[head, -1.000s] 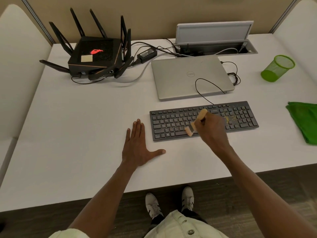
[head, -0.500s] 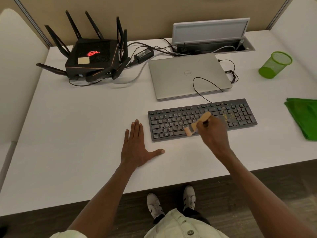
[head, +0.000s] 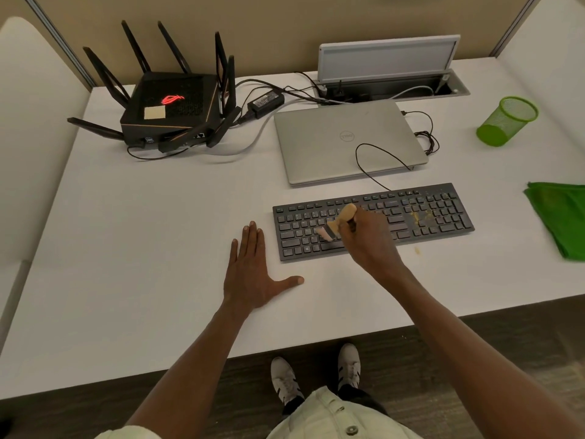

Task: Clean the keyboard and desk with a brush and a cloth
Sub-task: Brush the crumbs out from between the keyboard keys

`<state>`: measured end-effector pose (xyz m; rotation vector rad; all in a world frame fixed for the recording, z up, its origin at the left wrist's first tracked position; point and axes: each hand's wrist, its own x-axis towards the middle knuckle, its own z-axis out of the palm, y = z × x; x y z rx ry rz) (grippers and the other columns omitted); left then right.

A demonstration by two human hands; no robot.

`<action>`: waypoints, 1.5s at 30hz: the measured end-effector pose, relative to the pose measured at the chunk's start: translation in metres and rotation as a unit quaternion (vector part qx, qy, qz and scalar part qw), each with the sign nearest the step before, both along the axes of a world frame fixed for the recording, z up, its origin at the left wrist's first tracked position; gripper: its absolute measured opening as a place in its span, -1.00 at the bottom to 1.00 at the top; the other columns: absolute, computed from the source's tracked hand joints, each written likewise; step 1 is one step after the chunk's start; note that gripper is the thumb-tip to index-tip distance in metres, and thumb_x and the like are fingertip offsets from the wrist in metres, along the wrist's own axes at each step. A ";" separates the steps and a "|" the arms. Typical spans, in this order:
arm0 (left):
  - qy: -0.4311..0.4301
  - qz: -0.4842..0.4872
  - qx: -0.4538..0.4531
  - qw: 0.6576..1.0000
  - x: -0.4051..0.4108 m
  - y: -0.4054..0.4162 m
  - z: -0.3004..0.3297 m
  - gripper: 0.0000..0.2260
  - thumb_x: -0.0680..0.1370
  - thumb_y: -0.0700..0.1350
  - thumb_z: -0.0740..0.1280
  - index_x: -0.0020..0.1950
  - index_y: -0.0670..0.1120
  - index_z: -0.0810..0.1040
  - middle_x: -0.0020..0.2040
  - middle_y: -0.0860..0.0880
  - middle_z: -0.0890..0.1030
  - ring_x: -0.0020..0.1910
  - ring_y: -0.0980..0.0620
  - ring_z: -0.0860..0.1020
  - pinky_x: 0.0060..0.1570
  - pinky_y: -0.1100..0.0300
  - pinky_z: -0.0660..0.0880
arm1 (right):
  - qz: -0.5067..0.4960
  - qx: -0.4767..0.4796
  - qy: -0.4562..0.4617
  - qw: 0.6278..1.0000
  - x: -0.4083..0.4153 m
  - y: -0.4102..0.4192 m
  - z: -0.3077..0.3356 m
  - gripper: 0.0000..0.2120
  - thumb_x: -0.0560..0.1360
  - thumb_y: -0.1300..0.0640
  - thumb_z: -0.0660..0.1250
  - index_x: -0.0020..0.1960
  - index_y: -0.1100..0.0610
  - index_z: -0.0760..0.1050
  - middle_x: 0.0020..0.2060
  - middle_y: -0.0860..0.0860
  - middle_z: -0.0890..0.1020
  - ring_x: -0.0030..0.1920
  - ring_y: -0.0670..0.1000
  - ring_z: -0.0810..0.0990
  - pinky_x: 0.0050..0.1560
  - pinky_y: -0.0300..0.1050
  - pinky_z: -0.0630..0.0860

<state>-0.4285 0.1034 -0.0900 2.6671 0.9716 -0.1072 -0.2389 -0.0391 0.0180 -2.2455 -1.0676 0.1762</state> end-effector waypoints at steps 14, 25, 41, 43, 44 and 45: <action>-0.002 0.000 -0.003 1.000 0.001 0.001 -0.002 0.32 0.23 0.76 -0.10 0.66 -0.18 -0.23 0.65 -0.10 -0.32 0.62 -0.01 -0.34 0.61 -0.04 -0.25 | -0.016 0.016 -0.007 1.000 -0.027 -0.004 0.005 -0.63 0.64 0.16 0.22 -0.35 0.14 0.44 -0.54 -0.06 0.49 -0.58 -0.17 0.44 -0.48 -0.37 0.36; -0.011 0.002 -0.010 1.000 0.000 0.001 -0.002 0.33 0.22 0.76 -0.08 0.66 -0.18 -0.23 0.65 -0.10 -0.32 0.62 -0.01 -0.33 0.60 -0.04 -0.25 | -0.039 0.020 0.006 0.999 -0.032 -0.010 0.004 -0.66 0.59 0.18 0.27 -0.36 0.09 0.37 -0.56 -0.17 0.38 -0.55 -0.16 0.44 -0.45 -0.38 0.35; -0.005 0.002 -0.008 1.000 0.001 -0.001 0.002 0.33 0.22 0.77 -0.05 0.66 -0.17 -0.24 0.65 -0.09 -0.32 0.62 0.00 -0.33 0.61 -0.03 -0.25 | 0.010 0.018 -0.002 1.000 0.007 -0.044 0.003 -0.85 0.58 0.22 0.31 -0.14 0.22 0.58 -0.42 -0.02 0.57 -0.43 -0.10 0.50 -0.42 -0.11 0.45; -0.004 0.003 -0.006 1.000 0.001 0.000 0.002 0.33 0.21 0.77 -0.07 0.66 -0.17 -0.23 0.65 -0.09 -0.32 0.62 0.00 -0.33 0.61 -0.03 -0.25 | 0.044 0.022 -0.001 0.999 -0.003 -0.035 0.000 -0.86 0.58 0.22 0.32 -0.11 0.21 0.60 -0.37 0.02 0.62 -0.39 -0.05 0.55 -0.38 -0.06 0.49; -0.004 0.003 -0.006 1.000 0.001 0.000 0.002 0.33 0.21 0.77 -0.07 0.66 -0.17 -0.22 0.65 -0.09 -0.31 0.63 0.00 -0.32 0.61 -0.03 -0.25 | 0.056 0.025 0.000 0.998 -0.007 -0.032 -0.003 -0.87 0.58 0.22 0.32 -0.11 0.21 0.60 -0.36 0.02 0.63 -0.38 -0.05 0.56 -0.37 -0.04 0.50; -0.005 0.003 -0.006 1.000 0.001 0.000 0.003 0.33 0.22 0.77 -0.06 0.66 -0.17 -0.22 0.65 -0.09 -0.31 0.63 0.00 -0.32 0.61 -0.03 -0.25 | 0.059 0.025 0.003 0.998 -0.009 -0.031 -0.006 -0.88 0.57 0.23 0.32 -0.11 0.21 0.60 -0.35 0.02 0.63 -0.38 -0.05 0.56 -0.36 -0.03 0.51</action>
